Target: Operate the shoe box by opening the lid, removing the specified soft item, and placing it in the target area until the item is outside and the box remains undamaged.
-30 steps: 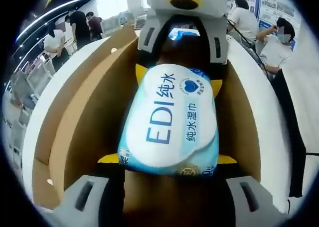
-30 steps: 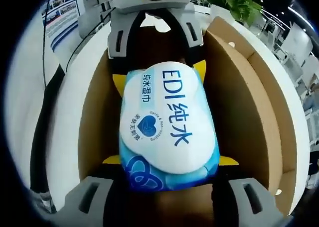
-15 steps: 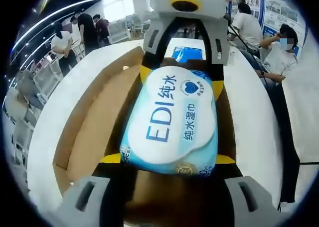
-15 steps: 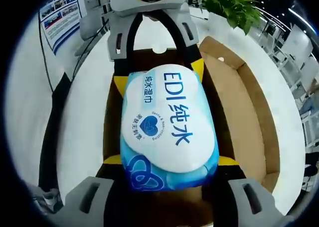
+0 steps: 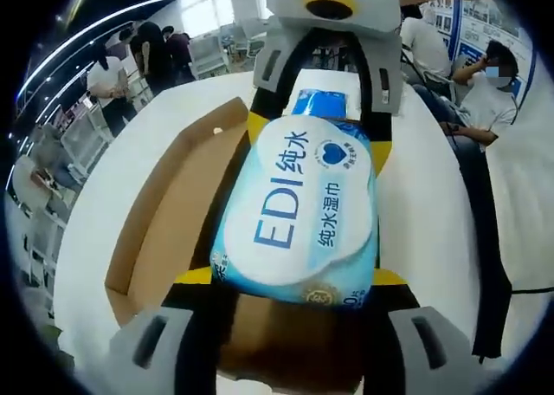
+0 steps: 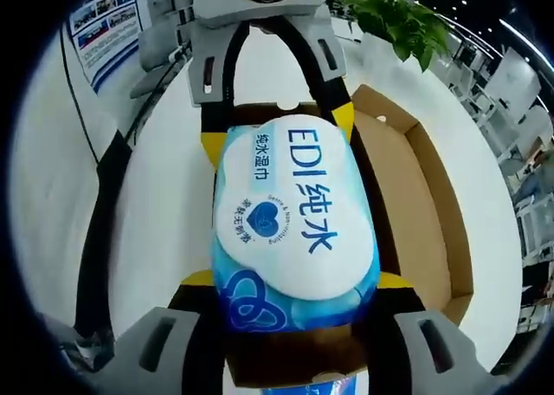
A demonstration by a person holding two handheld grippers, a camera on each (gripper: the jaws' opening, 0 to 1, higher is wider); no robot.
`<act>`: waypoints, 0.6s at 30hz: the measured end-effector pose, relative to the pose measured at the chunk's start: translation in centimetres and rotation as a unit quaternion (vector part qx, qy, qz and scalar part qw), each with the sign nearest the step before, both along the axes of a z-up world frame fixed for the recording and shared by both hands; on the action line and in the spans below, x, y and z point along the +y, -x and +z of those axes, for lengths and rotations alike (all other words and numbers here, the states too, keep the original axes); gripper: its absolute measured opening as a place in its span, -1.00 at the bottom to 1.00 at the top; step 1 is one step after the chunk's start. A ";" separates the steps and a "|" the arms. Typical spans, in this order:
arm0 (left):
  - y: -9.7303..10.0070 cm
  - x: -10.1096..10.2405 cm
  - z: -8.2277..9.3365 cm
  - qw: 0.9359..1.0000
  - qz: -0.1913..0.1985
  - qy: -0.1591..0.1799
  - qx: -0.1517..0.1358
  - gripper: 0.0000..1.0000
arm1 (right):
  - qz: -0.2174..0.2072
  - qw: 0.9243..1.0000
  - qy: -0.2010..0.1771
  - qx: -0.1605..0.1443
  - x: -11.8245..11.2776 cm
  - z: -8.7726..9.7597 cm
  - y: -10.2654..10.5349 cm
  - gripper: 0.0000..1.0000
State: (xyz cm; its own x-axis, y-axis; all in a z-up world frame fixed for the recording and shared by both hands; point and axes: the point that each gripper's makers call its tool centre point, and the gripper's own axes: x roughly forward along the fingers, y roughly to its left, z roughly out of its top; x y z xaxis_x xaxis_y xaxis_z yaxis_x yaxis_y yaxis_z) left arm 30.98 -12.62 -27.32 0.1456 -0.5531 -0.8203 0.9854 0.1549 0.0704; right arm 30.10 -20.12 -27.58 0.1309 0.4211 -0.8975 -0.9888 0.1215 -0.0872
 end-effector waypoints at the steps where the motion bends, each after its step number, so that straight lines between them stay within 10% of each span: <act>1: 0.1 0.0 0.1 1.000 0.000 0.000 0.000 0.27 | -0.001 1.000 0.000 0.000 0.0 0.0 0.0 0.23; 18: 2.7 -0.7 2.2 1.000 -0.001 0.021 -0.010 0.26 | -0.002 1.000 -0.003 -0.007 -0.6 2.1 2.8 0.22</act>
